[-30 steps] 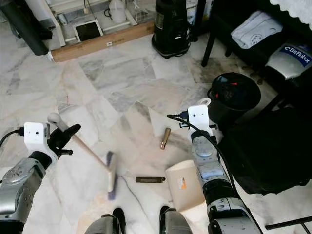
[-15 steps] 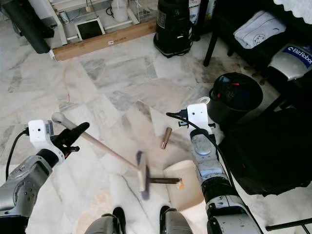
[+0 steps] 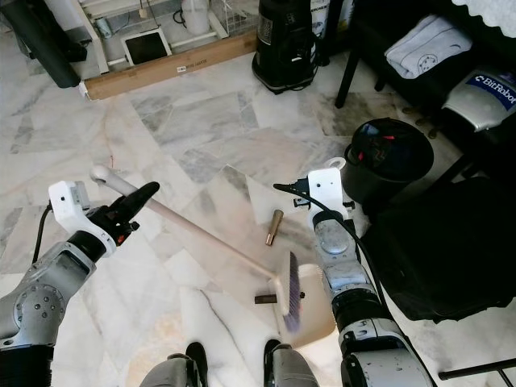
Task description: Sweep floor
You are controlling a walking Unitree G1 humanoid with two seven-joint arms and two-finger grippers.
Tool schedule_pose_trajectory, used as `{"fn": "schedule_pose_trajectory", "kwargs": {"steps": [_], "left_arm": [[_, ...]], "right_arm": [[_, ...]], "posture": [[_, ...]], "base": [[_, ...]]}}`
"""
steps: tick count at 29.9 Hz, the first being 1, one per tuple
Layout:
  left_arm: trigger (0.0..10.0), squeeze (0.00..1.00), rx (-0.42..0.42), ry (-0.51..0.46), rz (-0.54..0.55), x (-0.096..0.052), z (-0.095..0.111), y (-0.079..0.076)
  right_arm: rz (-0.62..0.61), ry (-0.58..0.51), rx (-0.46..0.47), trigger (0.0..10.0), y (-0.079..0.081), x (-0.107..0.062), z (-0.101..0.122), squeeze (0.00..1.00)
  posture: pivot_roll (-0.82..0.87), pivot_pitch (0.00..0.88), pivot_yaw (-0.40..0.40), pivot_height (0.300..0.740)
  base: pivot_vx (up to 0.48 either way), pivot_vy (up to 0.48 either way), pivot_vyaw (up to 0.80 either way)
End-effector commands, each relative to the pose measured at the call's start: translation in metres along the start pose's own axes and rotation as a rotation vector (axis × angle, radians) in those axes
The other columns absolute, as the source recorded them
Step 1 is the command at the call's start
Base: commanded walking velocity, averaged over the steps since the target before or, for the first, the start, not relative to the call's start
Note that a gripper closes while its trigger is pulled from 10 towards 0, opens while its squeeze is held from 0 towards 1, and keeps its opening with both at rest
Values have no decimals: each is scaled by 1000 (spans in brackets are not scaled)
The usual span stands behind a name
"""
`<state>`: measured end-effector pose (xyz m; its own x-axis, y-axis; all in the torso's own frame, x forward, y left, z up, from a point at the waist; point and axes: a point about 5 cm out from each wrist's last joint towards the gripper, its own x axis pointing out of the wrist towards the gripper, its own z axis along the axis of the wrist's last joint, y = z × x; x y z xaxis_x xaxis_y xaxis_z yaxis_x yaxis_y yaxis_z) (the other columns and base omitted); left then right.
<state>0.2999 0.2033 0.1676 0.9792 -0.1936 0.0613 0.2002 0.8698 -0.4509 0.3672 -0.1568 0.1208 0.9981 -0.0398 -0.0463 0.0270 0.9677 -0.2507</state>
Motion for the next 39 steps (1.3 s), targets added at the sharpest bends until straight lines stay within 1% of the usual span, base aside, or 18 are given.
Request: {"fn": "schedule_pose_trajectory", "kwargs": {"steps": [1,3,4,6,8,11,12,13,15,16,17,20,24,31,33,34,35,39], "left_arm": [[10000,0,69,-192,71,-4,36,3],[10000,0,116,-217,87,-6,43,4],[10000,0,163,-205,85,-7,46,3],[10000,0,206,-186,78,-8,47,3],[10000,0,303,-54,45,-12,33,6],[10000,0,376,33,17,-15,21,9],[10000,0,376,33,17,-15,21,9],[10000,0,432,114,-22,-19,8,9],[10000,0,454,203,-64,-22,-4,10],[10000,0,454,203,-64,-22,-4,10],[10000,0,454,247,-94,-25,-10,9],[10000,0,463,272,-117,-27,-13,8],[10000,0,406,334,-160,-31,-24,5],[10000,0,326,306,-180,-27,-28,-3],[10000,0,270,279,-174,-23,-29,-5],[10000,0,221,259,-168,-20,-29,-7],[10000,0,221,259,-168,-20,-29,-7],[10000,0,150,240,-171,-17,-27,-10]], "right_arm": [[48,107,33,10000,12,-8,-25,0],[49,108,32,10000,13,-8,-25,0],[50,108,32,10000,13,-8,-25,0],[51,108,32,10000,13,-8,-25,0],[53,109,33,10000,14,-9,-26,0],[55,108,33,10000,14,-9,-26,0],[55,108,33,10000,14,-9,-26,0],[56,108,32,10000,14,-9,-26,0],[56,107,31,10000,14,-9,-26,0],[56,107,31,10000,14,-9,-26,0],[56,107,30,10000,14,-9,-26,0],[56,107,29,10000,14,-9,-26,0],[55,108,30,10000,14,-9,-26,0],[54,105,32,10000,14,-9,-26,0],[53,104,33,10000,14,-9,-25,0],[52,103,34,10000,13,-9,-25,0],[52,103,34,10000,13,-9,-25,0],[49,101,36,10000,13,-8,-24,0]], "posture": [[-44,288,44,740],[-37,287,45,740],[-37,287,45,740],[-37,287,45,740],[-33,288,46,740],[-34,288,44,740],[-34,288,44,740],[-35,291,45,740],[-36,291,44,740],[-36,291,44,740],[-36,291,44,740],[-36,291,44,740],[-35,295,45,740],[-40,297,45,740],[-43,299,45,740],[-42,297,45,740],[-42,297,45,740],[-40,296,46,740]], "base": [[0,0,0],[0,0,0],[0,0,0],[0,0,0],[0,0,0],[0,0,0],[0,0,0],[0,0,0],[0,0,0],[0,0,0],[0,0,0],[0,0,0],[0,0,0],[0,0,0],[0,0,0],[0,0,0],[0,0,0],[0,0,0]]}}
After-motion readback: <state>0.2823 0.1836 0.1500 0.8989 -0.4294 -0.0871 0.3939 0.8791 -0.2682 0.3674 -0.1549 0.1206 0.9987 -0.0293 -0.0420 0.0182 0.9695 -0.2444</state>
